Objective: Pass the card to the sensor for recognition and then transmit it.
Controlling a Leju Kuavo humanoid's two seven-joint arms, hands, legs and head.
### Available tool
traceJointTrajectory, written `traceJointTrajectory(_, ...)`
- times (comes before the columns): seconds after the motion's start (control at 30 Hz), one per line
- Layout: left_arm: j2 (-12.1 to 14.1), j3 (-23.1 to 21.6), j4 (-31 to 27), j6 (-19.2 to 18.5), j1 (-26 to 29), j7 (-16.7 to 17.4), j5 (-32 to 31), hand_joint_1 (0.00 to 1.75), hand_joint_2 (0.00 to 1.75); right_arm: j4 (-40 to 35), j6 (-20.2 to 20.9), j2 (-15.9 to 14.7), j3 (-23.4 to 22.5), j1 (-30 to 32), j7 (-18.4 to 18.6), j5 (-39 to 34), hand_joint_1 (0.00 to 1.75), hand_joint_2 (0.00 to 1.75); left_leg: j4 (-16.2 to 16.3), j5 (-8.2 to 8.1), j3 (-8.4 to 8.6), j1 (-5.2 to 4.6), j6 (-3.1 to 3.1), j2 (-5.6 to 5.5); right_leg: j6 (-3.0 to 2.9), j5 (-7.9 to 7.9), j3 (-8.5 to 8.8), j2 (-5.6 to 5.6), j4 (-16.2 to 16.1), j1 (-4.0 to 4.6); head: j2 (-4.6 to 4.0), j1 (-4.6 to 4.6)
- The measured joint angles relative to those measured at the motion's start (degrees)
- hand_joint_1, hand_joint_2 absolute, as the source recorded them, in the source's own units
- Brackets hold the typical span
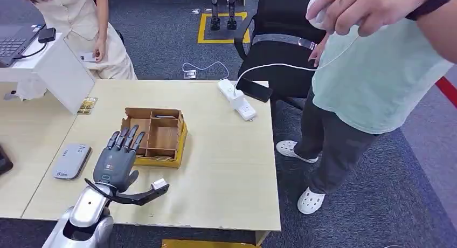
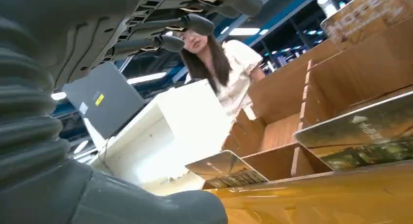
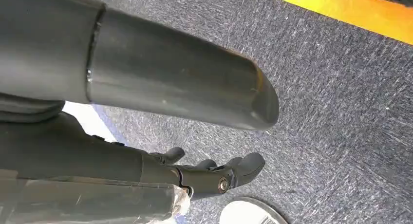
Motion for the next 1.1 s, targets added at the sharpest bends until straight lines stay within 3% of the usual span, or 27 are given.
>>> traceJointTrajectory(0.37, -0.8, 0.1, 1.3, 0.8, -1.7, 5.0, 0.0, 0.00, 1.75, 0.0, 0.0, 0.0, 0.0, 0.0, -0.4, 0.0, 0.00, 0.00, 0.0, 0.00, 0.00, 0.00, 0.00, 0.00, 0.00, 0.00, 0.00, 0.00, 0.0, 0.00, 0.00, 0.00)
traceJointTrajectory(0.9, -1.0, 0.1, 2.5, 0.2, -2.4, 6.5, 0.0, 0.00, 1.75, -0.1, -0.1, 0.0, 0.0, -0.1, -1.0, 0.0, 0.00, 0.00, 0.0, 0.00, 0.00, 0.00, 0.00, 0.00, 0.00, 0.00, -0.01, 0.01, 0.0, 0.00, 0.00, 0.02)
traceJointTrajectory(1.1, -0.1, -0.1, 4.4, -0.6, -2.9, 11.6, 0.0, 0.00, 1.75, -0.2, -0.4, 0.1, 0.0, -0.2, -1.2, 0.0, 0.00, 0.00, 0.0, 0.00, 0.01, 0.01, 0.00, 0.01, 0.00, 0.00, -0.01, 0.02, 0.0, 0.00, 0.00, 0.00)
